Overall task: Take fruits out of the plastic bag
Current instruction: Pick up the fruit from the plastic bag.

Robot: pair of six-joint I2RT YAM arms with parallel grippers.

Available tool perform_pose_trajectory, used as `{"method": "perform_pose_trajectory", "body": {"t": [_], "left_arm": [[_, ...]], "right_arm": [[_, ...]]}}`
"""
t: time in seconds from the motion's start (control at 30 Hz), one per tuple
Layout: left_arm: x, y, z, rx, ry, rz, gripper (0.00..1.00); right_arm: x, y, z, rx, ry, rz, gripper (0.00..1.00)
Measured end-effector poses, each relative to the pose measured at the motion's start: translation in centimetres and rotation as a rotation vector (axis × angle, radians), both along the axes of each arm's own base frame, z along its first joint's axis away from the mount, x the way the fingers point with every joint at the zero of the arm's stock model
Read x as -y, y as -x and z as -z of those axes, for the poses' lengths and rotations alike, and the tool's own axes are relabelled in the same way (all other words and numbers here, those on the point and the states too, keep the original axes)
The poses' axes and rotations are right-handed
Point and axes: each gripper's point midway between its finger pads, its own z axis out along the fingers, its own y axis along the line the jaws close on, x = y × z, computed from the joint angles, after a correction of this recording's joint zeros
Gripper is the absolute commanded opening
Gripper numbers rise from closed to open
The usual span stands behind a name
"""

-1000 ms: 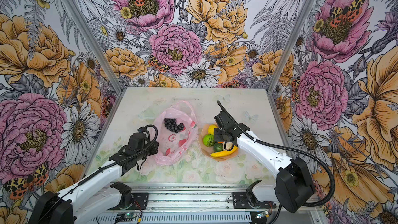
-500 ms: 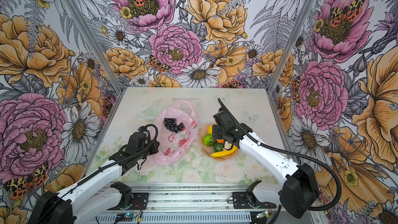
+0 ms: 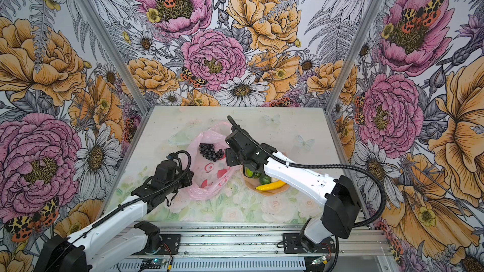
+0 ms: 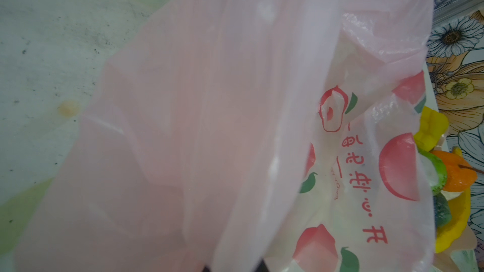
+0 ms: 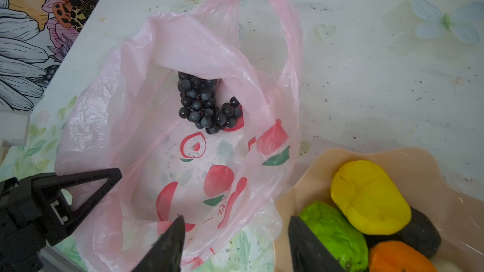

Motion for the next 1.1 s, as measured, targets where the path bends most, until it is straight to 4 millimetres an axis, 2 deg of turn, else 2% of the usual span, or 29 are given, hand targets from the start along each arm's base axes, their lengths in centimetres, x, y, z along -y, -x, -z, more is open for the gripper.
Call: {"method": "perform_pose_trajectory", "body": {"t": [0.23, 0.37, 0.53, 0.73, 0.93, 1.1], "left_arm": [[0.0, 0.0, -0.4, 0.012, 0.005, 0.0, 0.04], [0.0, 0.0, -0.5, 0.016, 0.008, -0.001, 0.03], [-0.1, 0.2, -0.4, 0.014, 0.014, -0.004, 0.04], [-0.2, 0.2, -0.3, 0.01, 0.019, -0.009, 0.04], [0.0, 0.2, -0.3, 0.007, 0.026, -0.002, 0.04], [0.1, 0.3, -0.3, 0.005, 0.028, 0.001, 0.04]], "right_arm": [[-5.2, -3.0, 3.0, -0.055, -0.025, -0.045, 0.45], [-7.0, -5.1, 5.7, -0.097, -0.031, -0.051, 0.37], [-7.2, -8.1, 9.3, -0.153, -0.027, -0.015, 0.31], [-7.4, -11.3, 12.0, -0.181, -0.034, 0.022, 0.26], [-7.9, -12.9, 13.3, -0.191, -0.053, 0.029, 0.25], [-9.0, -13.7, 13.3, -0.18, -0.085, 0.014, 0.25]]}}
